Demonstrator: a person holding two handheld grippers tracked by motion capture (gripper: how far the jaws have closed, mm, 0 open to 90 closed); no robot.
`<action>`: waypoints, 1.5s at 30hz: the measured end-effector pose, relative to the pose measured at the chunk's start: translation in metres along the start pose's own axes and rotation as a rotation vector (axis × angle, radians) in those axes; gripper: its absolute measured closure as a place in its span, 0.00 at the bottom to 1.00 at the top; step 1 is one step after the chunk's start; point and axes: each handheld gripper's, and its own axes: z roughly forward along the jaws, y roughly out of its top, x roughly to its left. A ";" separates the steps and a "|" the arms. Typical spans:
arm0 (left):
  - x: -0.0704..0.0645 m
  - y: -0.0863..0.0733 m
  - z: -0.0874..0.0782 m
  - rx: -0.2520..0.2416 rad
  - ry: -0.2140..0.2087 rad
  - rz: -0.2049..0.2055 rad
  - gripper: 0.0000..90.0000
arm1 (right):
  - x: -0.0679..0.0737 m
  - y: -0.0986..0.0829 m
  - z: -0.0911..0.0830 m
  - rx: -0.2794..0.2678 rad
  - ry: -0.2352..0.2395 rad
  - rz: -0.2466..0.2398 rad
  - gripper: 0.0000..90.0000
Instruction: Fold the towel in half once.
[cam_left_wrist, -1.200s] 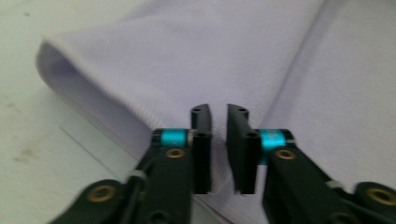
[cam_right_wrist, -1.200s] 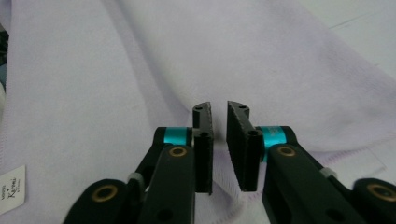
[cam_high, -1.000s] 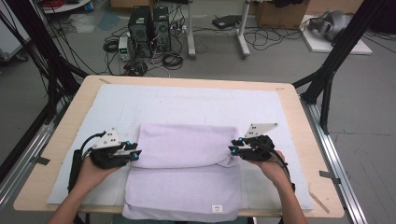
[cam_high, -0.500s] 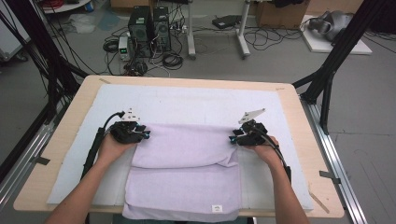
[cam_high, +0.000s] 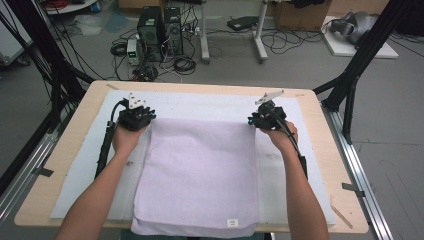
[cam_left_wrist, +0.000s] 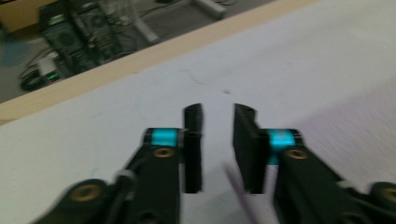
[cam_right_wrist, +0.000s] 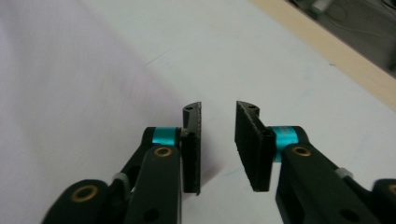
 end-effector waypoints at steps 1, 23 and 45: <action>0.003 0.001 0.002 0.009 -0.007 -0.017 0.75 | -0.002 0.003 0.002 0.006 -0.004 0.002 0.75; -0.013 -0.008 0.036 0.149 -0.128 0.075 0.92 | -0.006 -0.031 0.044 0.065 0.129 0.083 0.93; 0.017 0.012 -0.013 0.017 -0.105 0.016 0.53 | -0.018 0.010 -0.010 -0.033 0.064 0.071 0.48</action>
